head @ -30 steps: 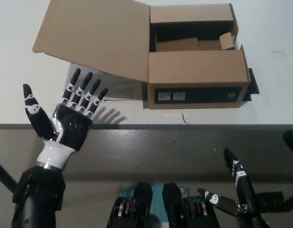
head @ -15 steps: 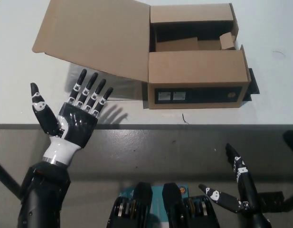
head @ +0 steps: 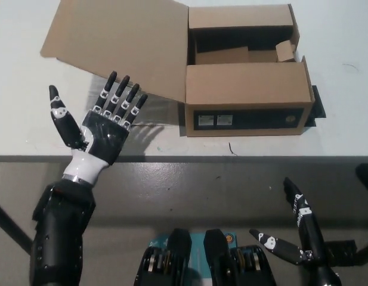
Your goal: A small storge box is placed at the center of the table and the robot uses its left hand to push the lid and close it
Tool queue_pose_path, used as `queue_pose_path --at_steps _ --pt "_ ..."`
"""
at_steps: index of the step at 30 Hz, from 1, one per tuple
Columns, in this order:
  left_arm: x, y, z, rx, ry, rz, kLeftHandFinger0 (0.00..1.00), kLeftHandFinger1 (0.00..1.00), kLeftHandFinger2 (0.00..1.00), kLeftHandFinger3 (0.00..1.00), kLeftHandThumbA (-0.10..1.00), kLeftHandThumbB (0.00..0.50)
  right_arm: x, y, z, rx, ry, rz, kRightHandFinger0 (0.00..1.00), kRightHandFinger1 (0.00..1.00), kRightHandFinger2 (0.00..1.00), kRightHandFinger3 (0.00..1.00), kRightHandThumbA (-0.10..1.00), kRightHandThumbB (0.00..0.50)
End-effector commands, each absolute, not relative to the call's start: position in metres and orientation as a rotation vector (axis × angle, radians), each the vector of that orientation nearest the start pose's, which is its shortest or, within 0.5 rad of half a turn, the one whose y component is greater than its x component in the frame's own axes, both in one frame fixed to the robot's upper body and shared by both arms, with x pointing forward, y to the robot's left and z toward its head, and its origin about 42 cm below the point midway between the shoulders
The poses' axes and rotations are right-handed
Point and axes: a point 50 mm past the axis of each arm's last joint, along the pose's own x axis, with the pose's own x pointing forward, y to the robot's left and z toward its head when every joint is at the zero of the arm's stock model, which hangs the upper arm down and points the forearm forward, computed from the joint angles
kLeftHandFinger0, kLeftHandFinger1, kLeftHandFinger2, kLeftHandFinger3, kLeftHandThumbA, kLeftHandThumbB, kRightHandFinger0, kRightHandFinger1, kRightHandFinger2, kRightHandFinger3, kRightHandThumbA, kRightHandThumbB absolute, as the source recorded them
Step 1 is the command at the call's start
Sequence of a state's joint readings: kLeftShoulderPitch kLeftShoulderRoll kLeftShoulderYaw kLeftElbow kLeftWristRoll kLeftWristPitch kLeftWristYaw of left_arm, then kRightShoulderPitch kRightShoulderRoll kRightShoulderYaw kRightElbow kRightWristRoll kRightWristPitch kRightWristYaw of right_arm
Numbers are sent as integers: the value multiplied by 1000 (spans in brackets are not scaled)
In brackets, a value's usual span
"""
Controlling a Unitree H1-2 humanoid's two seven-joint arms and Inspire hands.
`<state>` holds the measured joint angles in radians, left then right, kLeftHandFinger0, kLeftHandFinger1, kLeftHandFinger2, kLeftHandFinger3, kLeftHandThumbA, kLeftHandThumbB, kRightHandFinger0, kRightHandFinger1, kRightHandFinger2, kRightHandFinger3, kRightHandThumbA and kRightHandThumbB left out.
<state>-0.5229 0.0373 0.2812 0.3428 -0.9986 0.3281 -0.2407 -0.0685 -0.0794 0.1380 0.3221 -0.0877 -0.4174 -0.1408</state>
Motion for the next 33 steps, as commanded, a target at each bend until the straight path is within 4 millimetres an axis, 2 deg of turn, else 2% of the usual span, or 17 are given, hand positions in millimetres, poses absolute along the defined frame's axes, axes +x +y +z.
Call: queue_pose_path --at_steps 1,4,8,12,18,23,26,28,33 --pt "452 222 191 -1027 -68 -357 1000 1000 1000 1000 1000 356 303 -203 71 -148 -273 32 1000 1000 1000 1000 1000 328" --pt "451 217 182 -1019 -51 -355 1000 1000 1000 1000 1000 358 308 -203 73 -137 -278 35 1000 1000 1000 1000 1000 330" --pt "439 212 164 -1004 -6 -371 1000 1000 1000 1000 1000 358 307 -202 72 -138 -276 38 1000 1000 1000 1000 1000 334" --pt "415 204 152 -955 30 -442 1000 1000 1000 1000 1000 371 308 -201 73 -105 -273 36 1000 1000 1000 1000 1000 353" --pt "379 193 139 -889 85 -512 1000 1000 1000 1000 1000 353 308 -203 72 -115 -272 34 1000 1000 1000 1000 1000 345" --pt "359 195 129 -867 111 -549 1000 1000 1000 1000 1000 363 303 -202 70 -104 -263 34 1000 1000 1000 1000 1000 342" --pt "357 196 132 -850 116 -559 1000 1000 1000 1000 1000 359 308 -204 73 -103 -273 32 1000 1000 1000 1000 1000 340" --pt "357 199 130 -866 117 -559 1000 1000 1000 1000 1000 352 303 -204 69 -98 -259 36 1000 1000 1000 1000 1000 339" --pt "373 203 137 -895 112 -492 1000 1000 1000 1000 1000 352 298 -204 66 -87 -249 34 1000 1000 1000 1000 1000 333"
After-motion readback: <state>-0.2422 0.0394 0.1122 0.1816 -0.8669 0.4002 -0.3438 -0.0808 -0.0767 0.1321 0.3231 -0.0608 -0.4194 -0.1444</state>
